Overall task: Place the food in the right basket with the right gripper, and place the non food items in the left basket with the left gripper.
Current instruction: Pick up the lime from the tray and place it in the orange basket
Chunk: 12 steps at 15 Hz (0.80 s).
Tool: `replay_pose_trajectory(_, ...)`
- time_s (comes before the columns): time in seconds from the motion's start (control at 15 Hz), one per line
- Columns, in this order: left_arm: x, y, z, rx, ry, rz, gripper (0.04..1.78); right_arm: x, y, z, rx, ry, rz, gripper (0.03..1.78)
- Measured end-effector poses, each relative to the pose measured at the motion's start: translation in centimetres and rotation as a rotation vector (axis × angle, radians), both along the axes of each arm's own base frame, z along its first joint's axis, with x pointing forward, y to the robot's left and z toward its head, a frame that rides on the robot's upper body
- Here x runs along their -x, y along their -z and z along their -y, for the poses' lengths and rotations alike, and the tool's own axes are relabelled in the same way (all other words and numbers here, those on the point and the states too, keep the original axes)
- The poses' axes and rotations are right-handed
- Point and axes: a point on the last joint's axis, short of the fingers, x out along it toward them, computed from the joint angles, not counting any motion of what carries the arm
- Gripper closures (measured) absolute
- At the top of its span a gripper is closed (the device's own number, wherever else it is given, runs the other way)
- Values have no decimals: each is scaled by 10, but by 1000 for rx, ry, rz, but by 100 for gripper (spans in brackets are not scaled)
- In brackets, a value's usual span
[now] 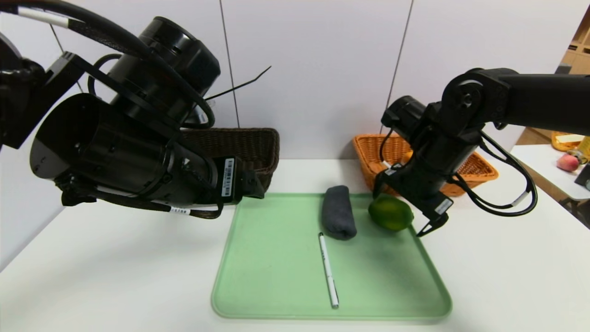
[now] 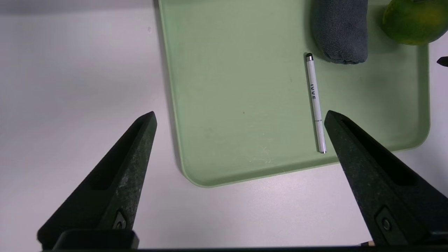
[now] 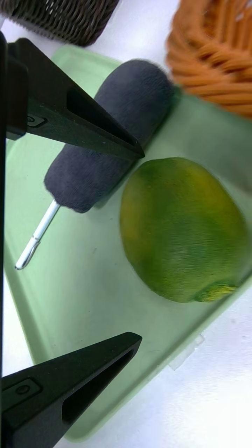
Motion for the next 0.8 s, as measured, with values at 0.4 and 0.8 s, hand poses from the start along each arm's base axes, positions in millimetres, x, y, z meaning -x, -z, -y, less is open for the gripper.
replay_pose_trajectory(0.4,0,3,-1,11,-3,14,13,-13,8,3,-28,54,18,11)
replay_pose_trajectory(0.8,-1,7,-3,2,-10,4,13,-22,22,3,-40,58,-11,11)
